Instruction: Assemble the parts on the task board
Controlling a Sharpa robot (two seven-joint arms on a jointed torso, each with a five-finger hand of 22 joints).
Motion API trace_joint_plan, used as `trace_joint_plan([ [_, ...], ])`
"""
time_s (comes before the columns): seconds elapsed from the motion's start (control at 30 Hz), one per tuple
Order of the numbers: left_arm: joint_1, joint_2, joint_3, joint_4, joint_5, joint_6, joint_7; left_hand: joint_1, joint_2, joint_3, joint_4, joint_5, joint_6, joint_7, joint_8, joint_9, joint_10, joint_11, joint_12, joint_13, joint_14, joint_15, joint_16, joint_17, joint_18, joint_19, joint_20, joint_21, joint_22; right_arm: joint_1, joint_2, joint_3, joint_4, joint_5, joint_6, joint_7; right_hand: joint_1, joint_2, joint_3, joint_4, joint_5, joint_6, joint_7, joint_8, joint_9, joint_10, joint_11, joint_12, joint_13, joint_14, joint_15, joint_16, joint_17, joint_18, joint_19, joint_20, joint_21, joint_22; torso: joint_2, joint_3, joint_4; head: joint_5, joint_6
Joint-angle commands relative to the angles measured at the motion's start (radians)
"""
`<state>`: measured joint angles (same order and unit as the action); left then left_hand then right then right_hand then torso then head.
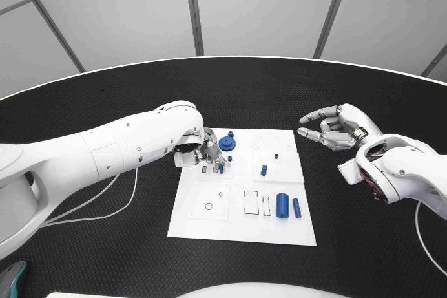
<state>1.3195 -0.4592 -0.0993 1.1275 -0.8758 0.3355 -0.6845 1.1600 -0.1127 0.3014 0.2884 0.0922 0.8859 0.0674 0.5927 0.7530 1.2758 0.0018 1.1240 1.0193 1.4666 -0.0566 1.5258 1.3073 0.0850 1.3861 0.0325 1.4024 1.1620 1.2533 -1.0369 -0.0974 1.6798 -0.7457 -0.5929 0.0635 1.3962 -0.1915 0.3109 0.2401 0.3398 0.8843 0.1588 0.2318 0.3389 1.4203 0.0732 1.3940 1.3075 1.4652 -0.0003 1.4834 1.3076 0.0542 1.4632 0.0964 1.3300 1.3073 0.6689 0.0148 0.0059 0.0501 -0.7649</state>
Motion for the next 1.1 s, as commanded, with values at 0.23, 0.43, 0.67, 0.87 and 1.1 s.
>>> trace_joint_plan([
  [0.23,0.0,-0.001,0.0,0.005,0.001,0.005,-0.003,0.032,0.003,0.022,-0.003,0.001,-0.011,0.0,0.006,0.007,0.002,-0.008,0.005,-0.001,0.082,-0.01,0.003,0.178,-0.006,0.008,-0.001,0.004,0.002,0.0,0.0,0.0,-0.001,0.0,0.001,0.0,0.003,-0.006,0.008,0.0,0.007,-0.006,0.001,0.007,-0.002,0.006,-0.003,0.0,0.092,0.061,-0.008,-0.002,0.069,0.006,0.0,-0.004,-0.002,0.063,0.001,0.0001,0.0002,0.002,-0.001],
  [0.43,0.0,-0.001,0.0,0.004,0.001,0.004,-0.005,0.035,0.002,0.025,-0.003,0.001,-0.012,0.0,0.006,0.008,0.002,-0.008,0.004,-0.002,0.082,-0.01,0.003,0.178,-0.006,0.008,-0.001,0.004,0.002,0.0,-0.001,0.0,-0.001,0.0,0.001,-0.001,0.003,-0.006,0.008,0.0,0.007,-0.006,0.001,0.007,-0.002,0.006,-0.003,0.0,0.092,0.061,-0.008,-0.002,0.069,0.006,0.0,-0.004,-0.002,0.063,0.002,-0.0004,0.0002,0.002,-0.002],
  [0.67,0.0,0.0,0.0,0.004,0.001,-0.001,-0.002,0.075,0.009,0.069,-0.007,0.003,-0.016,-0.002,0.003,0.015,-0.001,-0.01,0.003,-0.006,0.082,-0.013,0.003,0.178,-0.006,0.007,-0.003,0.004,0.003,0.0,0.0,0.0,-0.001,0.0,0.001,-0.001,0.002,-0.006,0.009,0.001,0.007,-0.005,0.0,0.007,-0.002,0.008,-0.003,0.002,0.093,0.061,-0.008,-0.003,0.069,0.006,0.001,-0.004,-0.002,0.063,0.001,0.0001,0.0002,0.002,-0.004],
  [0.87,0.0,-0.001,0.0,0.001,0.04,-0.01,0.002,0.139,-0.026,0.335,-0.064,0.008,-0.03,-0.001,0.008,0.054,-0.003,-0.014,0.0,-0.019,0.082,-0.016,0.004,0.177,-0.005,0.007,-0.006,0.006,0.007,0.0,0.0,0.0,-0.003,0.0,0.002,-0.002,0.002,-0.006,0.009,0.001,0.007,-0.005,0.0,0.007,-0.002,0.008,-0.003,0.002,0.093,0.061,-0.008,-0.003,0.069,0.006,0.001,-0.004,-0.002,0.063,0.0,0.0005,-0.0008,0.003,-0.005],
  [1.1,0.0,-0.008,0.0,0.0,0.115,-0.024,0.011,0.106,-0.034,0.498,-0.151,0.017,-0.048,0.002,0.037,0.106,0.005,-0.01,0.001,-0.027,0.082,-0.012,0.004,0.177,-0.006,0.006,0.0,0.006,0.009,0.0,0.003,0.0,-0.008,0.0,0.005,-0.002,0.003,-0.007,0.013,0.0,0.016,-0.005,0.0,0.008,-0.002,0.008,-0.003,0.001,0.092,0.061,-0.008,-0.003,0.068,0.006,0.001,-0.004,-0.003,0.062,-0.001,0.0009,-0.001,0.006,-0.005],
])
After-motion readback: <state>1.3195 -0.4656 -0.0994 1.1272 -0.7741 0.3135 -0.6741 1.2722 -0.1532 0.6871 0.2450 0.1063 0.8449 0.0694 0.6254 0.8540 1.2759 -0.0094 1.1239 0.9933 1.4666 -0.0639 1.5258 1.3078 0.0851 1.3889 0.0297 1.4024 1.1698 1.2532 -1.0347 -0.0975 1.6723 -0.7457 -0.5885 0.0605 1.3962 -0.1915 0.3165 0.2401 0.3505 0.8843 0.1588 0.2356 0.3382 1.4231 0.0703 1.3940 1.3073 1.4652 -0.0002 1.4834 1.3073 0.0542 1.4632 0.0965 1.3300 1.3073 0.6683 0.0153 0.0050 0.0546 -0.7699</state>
